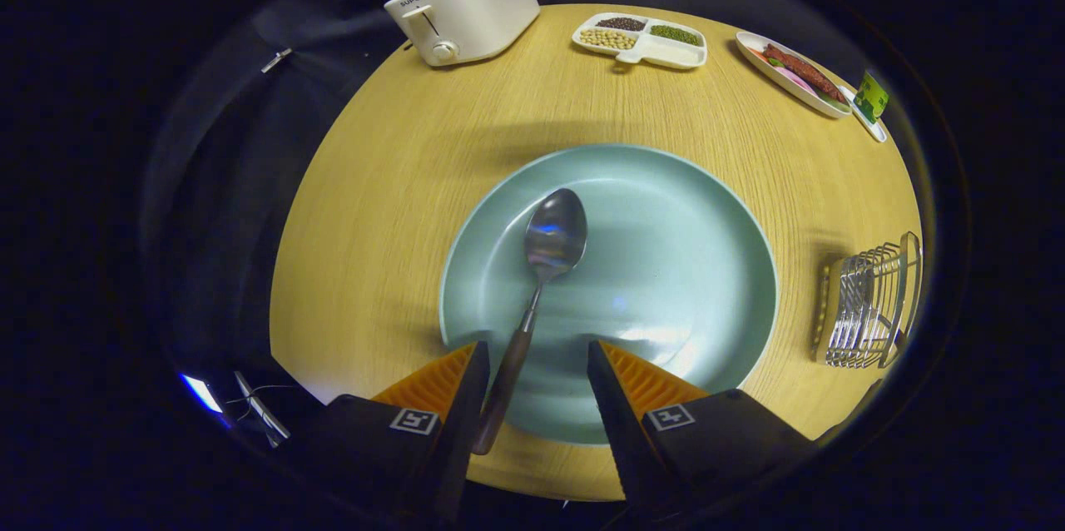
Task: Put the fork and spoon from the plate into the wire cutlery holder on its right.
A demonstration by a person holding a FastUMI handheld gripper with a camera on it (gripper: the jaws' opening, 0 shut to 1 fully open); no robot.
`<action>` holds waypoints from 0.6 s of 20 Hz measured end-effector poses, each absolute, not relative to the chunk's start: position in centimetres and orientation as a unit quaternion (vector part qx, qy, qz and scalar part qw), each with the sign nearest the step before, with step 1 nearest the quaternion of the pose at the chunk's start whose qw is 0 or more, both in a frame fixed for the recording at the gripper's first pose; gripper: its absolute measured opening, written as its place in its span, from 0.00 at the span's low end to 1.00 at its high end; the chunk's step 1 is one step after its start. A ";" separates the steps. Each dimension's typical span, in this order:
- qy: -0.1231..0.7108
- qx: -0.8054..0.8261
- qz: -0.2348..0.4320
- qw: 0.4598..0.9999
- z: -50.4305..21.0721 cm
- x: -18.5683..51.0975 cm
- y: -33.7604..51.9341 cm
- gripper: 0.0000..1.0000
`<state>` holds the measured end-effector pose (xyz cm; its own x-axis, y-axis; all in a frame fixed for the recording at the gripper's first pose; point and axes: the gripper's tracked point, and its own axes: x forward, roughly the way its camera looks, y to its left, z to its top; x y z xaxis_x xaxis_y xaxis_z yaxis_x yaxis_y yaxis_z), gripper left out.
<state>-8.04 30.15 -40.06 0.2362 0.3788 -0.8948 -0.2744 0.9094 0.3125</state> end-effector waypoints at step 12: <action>0.555 0.030 0.223 0.800 -39.7 -6.8 29.2 0.09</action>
<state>-6.83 29.20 -39.71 0.2833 0.3911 -0.8757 -0.3238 0.8985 0.2965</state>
